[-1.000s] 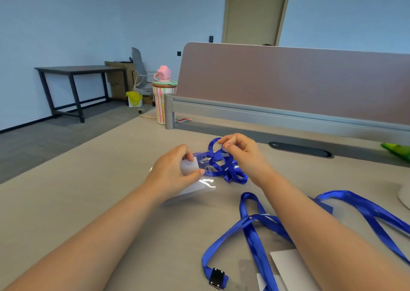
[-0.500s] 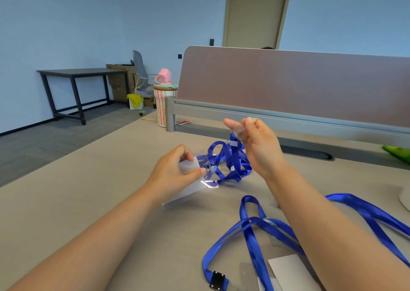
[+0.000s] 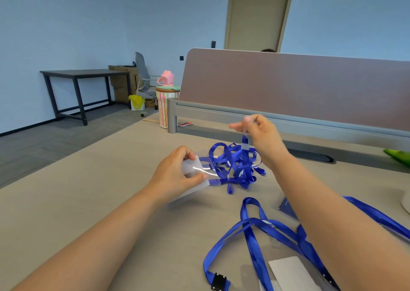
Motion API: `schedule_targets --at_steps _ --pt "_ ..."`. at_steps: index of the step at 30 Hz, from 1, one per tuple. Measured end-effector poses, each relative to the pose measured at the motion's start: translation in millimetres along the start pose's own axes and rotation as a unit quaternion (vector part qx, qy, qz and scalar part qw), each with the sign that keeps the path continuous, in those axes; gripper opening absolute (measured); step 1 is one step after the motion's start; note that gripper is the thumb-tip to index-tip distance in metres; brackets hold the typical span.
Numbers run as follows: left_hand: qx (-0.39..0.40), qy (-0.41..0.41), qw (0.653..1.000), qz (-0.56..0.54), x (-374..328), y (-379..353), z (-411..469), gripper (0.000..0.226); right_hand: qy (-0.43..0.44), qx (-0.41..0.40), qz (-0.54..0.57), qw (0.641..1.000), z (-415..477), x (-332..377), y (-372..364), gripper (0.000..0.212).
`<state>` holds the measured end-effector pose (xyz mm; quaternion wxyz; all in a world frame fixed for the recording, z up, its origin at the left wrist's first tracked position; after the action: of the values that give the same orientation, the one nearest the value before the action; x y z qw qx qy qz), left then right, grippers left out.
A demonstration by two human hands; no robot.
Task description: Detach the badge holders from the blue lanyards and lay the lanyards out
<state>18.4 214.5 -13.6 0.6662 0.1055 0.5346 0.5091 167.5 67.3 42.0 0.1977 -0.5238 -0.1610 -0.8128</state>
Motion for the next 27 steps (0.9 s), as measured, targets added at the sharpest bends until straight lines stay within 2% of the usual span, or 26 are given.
schedule_targets --at_steps 2,4,7,10,14,20,23,27 --pt "-0.015 0.004 1.000 -0.013 0 4 0 0.041 0.000 0.021 0.077 0.997 11 10 -6 0.025" --pt "-0.026 0.015 0.999 -0.026 0 8 0 0.041 0.008 0.030 0.095 0.995 23 24 -10 0.026" --pt "-0.035 0.027 0.998 -0.042 2 11 1 0.040 0.030 0.005 0.157 0.987 35 38 -17 0.025" --pt "-0.046 0.029 0.995 -0.079 3 17 3 0.036 0.018 0.027 0.086 0.996 32 32 -32 0.022" --pt "-0.058 0.014 0.993 -0.102 4 26 4 0.035 -0.018 0.098 -0.050 0.994 9 4 -52 0.017" --pt "-0.051 0.009 0.998 -0.042 6 32 7 0.038 -0.039 0.146 -0.059 0.987 -12 -23 -68 0.004" --pt "-0.045 0.005 0.999 -0.004 10 33 8 0.039 -0.043 0.155 -0.077 0.984 -15 -29 -71 0.026" --pt "-0.031 -0.013 0.999 0.007 11 33 9 0.039 -0.009 0.197 -0.162 0.967 -24 -29 -78 0.030"
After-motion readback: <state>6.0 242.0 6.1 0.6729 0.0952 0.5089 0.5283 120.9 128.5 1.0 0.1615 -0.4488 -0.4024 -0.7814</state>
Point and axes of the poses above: each hand's wrist, its own z-axis towards the middle knuckle, its own y-axis out of the back of the hand, x = y × z, the point moved 6 cm from there along z, towards the middle knuckle, and after that the axes turned 8 degrees about z, right-handed, at the moved point
